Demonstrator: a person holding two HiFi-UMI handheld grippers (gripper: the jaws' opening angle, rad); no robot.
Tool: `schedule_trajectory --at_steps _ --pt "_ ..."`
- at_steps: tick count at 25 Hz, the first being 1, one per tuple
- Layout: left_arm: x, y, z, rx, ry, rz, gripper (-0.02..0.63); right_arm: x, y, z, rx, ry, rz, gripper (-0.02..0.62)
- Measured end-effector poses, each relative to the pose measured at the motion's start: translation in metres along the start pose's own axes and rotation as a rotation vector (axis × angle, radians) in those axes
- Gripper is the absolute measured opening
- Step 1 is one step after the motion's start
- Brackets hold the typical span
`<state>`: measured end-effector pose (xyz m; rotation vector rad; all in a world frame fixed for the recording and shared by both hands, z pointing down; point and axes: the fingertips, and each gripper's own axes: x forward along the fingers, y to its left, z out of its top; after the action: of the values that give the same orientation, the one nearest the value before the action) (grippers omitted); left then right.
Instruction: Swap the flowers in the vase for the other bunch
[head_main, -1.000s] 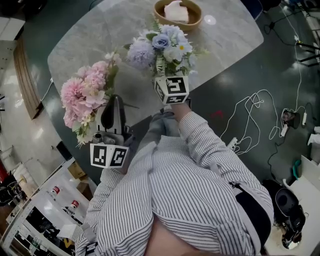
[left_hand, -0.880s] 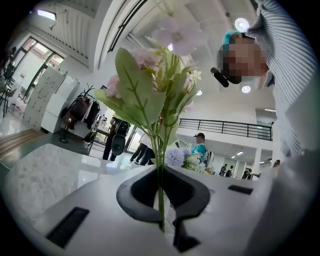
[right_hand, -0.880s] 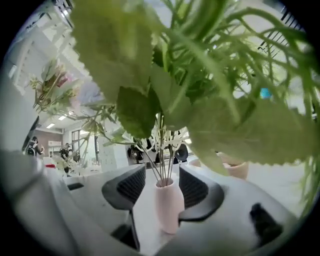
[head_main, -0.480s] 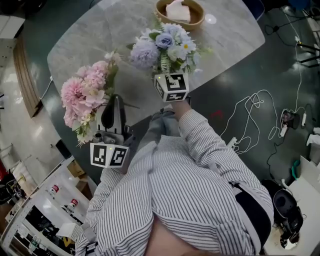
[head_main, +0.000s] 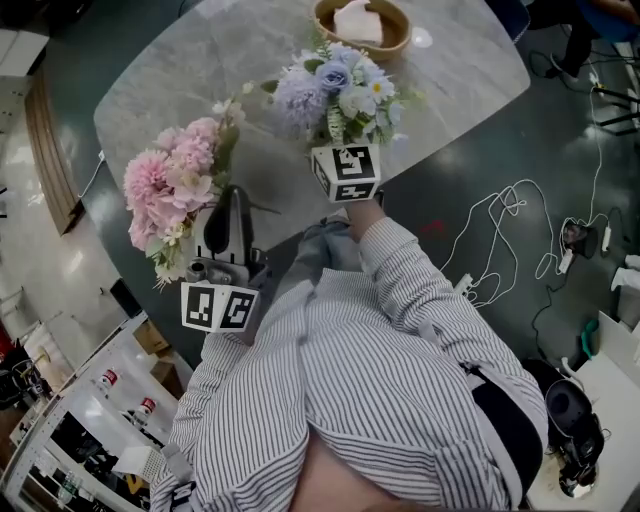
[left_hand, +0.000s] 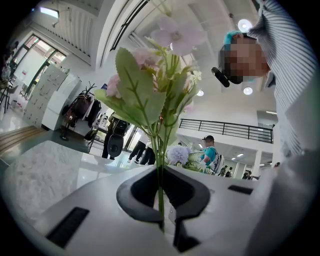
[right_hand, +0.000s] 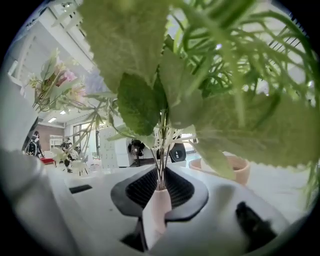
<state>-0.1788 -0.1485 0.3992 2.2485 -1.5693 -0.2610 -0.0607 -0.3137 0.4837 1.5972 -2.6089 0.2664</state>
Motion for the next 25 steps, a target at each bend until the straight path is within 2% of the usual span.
schedule_trajectory --at_steps 11,25 --pt "0.002 -0.001 0.000 -0.010 -0.011 -0.017 0.015 -0.004 0.003 0.014 -0.008 0.036 0.038 0.040" --pt "0.005 -0.004 0.001 -0.034 -0.038 -0.025 0.015 -0.021 0.000 0.051 0.009 0.019 0.092 0.038"
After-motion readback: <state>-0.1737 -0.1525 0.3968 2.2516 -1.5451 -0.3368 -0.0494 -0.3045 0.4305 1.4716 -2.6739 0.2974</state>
